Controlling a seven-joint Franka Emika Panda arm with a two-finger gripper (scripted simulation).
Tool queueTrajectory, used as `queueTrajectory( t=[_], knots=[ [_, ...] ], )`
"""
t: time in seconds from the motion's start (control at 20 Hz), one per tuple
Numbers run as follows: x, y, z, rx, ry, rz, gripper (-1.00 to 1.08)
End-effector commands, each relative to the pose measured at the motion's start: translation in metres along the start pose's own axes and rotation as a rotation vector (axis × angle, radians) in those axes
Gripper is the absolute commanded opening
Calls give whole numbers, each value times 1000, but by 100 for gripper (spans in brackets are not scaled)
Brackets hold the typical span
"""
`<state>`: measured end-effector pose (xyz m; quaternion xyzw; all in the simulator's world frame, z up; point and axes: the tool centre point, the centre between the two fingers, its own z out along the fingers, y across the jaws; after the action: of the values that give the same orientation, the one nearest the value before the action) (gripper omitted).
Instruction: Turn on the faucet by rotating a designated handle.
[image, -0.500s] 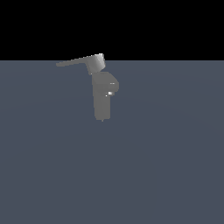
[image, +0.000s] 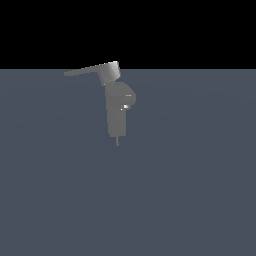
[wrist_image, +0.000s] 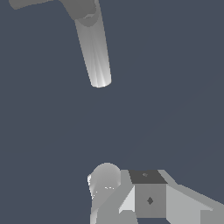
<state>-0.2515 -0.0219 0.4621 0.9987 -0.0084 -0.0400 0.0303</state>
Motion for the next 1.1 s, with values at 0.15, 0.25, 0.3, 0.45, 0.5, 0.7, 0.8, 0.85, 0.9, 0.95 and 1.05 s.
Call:
queueTrajectory(
  t=[0.15, 0.25, 0.3, 0.45, 0.5, 0.7, 0.8, 0.85, 0.9, 0.95, 1.05],
  knots=[
    [1, 3, -1, 0, 3, 6, -100],
    [3, 2, -1, 0, 2, 13, -100],
    [4, 2, -1, 0, 2, 18, -100],
    [10, 0, -2, 1, 1, 38, -100],
    [12, 0, -2, 1, 0, 47, -100],
    [24, -4, -4, 2, -4, 91, -100],
    [31, -7, -5, 3, -6, 118, -100],
    [35, -8, -5, 3, -7, 134, -100],
    [39, -10, -5, 3, -8, 150, -100],
    [44, -11, -6, 4, -10, 167, -100],
    [54, -15, -6, 4, -13, 205, -100]
  ],
)
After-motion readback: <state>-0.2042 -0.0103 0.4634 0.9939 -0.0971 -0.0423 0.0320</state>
